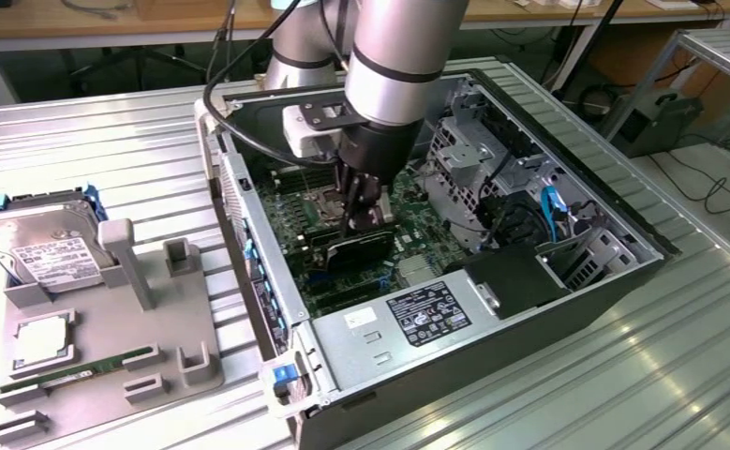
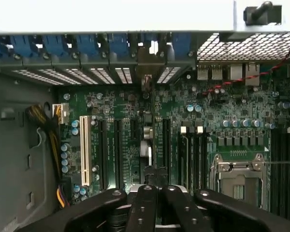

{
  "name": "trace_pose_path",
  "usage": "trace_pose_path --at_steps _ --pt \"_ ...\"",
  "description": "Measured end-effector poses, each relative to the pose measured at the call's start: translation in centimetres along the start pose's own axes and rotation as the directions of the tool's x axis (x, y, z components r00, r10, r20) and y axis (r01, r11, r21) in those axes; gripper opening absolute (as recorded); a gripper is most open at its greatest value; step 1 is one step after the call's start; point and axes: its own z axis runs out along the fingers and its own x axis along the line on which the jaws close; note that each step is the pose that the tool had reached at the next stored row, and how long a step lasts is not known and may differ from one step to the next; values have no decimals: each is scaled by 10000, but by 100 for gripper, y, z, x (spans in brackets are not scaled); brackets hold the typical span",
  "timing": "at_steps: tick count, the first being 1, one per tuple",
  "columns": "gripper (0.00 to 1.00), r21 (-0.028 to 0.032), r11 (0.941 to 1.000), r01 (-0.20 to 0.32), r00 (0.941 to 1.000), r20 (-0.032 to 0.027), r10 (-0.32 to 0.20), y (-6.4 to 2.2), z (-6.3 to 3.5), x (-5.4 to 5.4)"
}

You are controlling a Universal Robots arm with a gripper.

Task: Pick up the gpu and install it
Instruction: 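Press down on the gpu until it lock into place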

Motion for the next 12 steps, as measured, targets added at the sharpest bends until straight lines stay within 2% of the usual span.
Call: trace_pose_path --at_steps 6,12 --pt "11 -40 10000 0 10000 -2 0 -112 -32 -6" --pt "11 -43 10000 -1 10000 -1 1 -128 -41 -7"
